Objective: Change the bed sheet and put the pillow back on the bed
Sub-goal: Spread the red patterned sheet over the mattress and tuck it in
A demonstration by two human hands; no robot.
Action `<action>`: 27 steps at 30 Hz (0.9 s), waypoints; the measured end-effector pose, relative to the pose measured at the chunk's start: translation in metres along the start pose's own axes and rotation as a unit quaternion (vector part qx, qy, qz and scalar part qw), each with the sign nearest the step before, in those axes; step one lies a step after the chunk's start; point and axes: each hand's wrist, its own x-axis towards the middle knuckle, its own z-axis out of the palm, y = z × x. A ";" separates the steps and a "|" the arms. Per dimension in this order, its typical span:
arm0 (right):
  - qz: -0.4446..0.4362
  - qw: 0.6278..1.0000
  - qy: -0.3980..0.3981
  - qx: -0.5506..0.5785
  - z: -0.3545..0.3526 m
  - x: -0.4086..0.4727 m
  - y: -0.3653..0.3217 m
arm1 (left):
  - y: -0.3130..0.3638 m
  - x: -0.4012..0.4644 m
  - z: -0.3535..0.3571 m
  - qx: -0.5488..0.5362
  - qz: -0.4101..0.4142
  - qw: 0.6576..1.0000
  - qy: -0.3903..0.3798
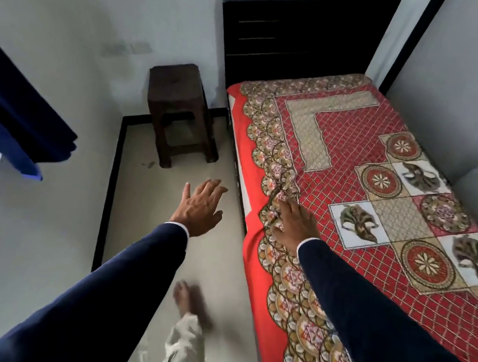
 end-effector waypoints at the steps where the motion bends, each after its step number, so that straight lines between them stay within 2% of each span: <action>1: 0.006 1.000 -0.002 -0.002 0.000 0.021 -0.002 | -0.010 0.025 -0.001 0.001 0.011 1.000 -0.003; 7: 0.056 0.997 -0.045 0.002 0.009 0.130 -0.008 | -0.072 0.154 0.002 0.007 0.061 0.996 -0.059; 14: 0.137 0.982 -0.096 0.086 0.038 0.242 -0.020 | -0.135 0.297 0.004 0.045 0.118 0.980 -0.155; 20: 0.181 0.964 -0.139 0.134 0.087 0.313 -0.011 | -0.138 0.416 0.039 0.138 0.234 0.937 -0.218; 25: 0.243 0.937 -0.181 0.174 0.132 0.371 0.006 | -0.130 0.506 0.098 0.202 0.319 0.891 -0.252; 27: 0.271 0.931 -0.163 0.181 0.153 0.388 0.009 | -0.128 0.536 0.128 0.226 0.354 0.869 -0.262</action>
